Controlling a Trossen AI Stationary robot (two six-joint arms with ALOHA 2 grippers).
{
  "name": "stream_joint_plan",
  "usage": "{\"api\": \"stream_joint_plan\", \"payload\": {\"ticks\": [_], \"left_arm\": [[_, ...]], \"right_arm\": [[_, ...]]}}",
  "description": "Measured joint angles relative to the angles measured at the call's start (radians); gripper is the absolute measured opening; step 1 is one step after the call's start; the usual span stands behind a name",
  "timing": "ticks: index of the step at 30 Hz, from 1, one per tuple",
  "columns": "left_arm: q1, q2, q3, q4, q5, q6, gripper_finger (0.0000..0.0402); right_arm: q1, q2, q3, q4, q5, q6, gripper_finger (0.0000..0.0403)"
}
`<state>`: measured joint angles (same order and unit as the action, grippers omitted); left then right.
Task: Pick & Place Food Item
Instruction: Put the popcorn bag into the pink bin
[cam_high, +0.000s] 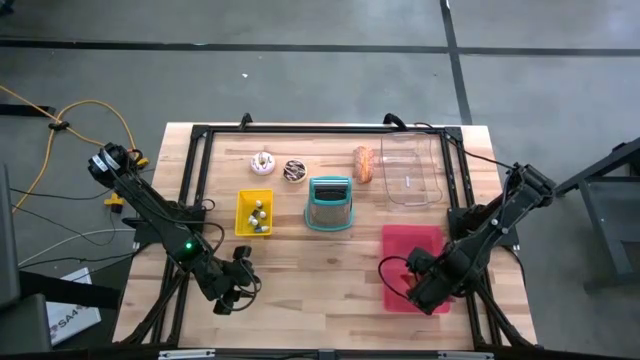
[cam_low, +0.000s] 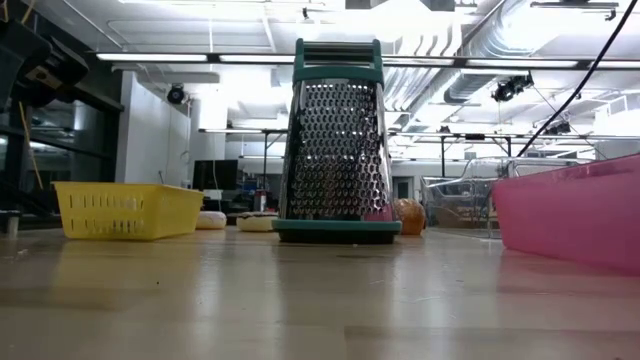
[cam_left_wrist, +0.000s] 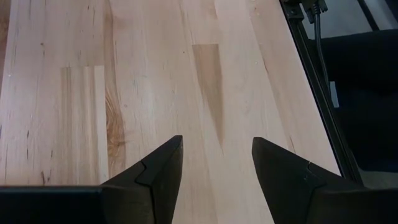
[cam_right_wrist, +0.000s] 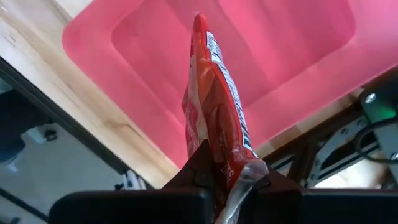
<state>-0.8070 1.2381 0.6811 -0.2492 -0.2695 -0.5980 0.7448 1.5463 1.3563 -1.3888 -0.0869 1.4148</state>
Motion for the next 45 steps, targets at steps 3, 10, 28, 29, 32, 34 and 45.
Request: {"api": "stream_joint_plan", "payload": {"ticks": [3,10,28,29,32,34,45], "left_arm": [[0.000,0.000,0.000,0.000,0.000,0.000,0.0189],[0.000,0.000,0.000,0.000,0.000,0.000,0.0189],[0.000,0.000,0.000,0.000,0.000,0.000,0.0189],[0.000,0.000,0.000,0.000,0.000,0.000,0.0189],[0.000,0.000,0.000,0.000,0.000,0.000,0.0189],[0.000,0.000,0.000,0.000,0.000,0.000,0.0189],[0.000,0.000,0.000,0.000,0.000,0.000,0.0189]], "right_arm": [[-0.001,0.000,0.000,0.003,0.018,-0.026,0.0011],[-0.007,0.000,0.000,0.037,0.074,-0.082,0.0027],[-0.020,0.105,0.000,0.036,0.081,-0.242,0.0066],[-0.021,0.105,0.000,0.036,0.094,-0.246,0.0074],[-0.021,0.105,0.000,0.035,0.119,-0.269,0.0099],[-0.021,0.105,0.000,0.033,0.130,-0.269,0.0114],[-0.021,0.105,0.000,-0.002,0.171,-0.264,0.0161]]}}
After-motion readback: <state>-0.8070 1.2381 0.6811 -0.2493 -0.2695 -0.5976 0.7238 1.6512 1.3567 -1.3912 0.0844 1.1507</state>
